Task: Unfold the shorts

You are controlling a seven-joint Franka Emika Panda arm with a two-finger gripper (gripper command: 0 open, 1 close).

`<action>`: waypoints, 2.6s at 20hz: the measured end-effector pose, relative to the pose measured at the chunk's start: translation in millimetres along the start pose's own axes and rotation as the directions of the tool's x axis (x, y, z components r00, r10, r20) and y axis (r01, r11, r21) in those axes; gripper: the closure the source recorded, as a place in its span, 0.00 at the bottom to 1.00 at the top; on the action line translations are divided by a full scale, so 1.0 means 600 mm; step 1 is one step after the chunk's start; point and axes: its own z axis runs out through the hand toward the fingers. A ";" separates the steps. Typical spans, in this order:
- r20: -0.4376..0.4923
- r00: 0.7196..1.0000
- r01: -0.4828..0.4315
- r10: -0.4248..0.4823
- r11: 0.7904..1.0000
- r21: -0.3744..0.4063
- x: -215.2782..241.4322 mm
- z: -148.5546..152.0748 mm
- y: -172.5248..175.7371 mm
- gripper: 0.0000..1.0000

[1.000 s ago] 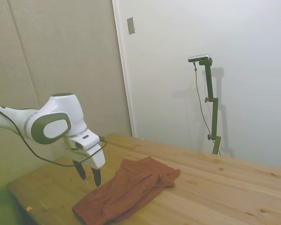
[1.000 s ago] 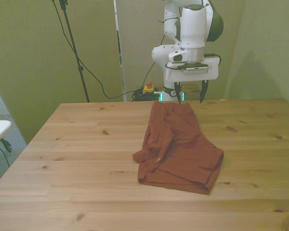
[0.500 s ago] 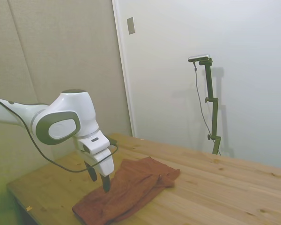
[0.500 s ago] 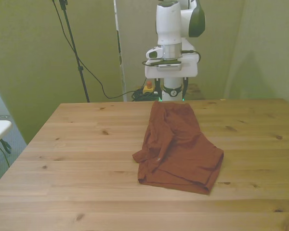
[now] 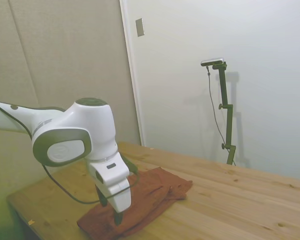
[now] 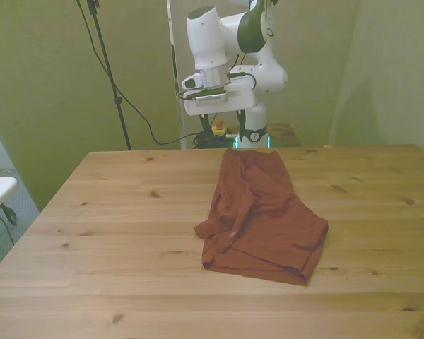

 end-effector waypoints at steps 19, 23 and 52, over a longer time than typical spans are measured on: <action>0.171 0.974 0.134 -0.150 0.986 0.101 0.027 0.104 0.008 1.00; 0.189 0.966 0.159 -0.178 0.981 0.111 0.022 0.116 0.003 1.00; -0.023 0.954 0.300 -0.299 0.954 0.008 -0.074 0.020 -0.142 1.00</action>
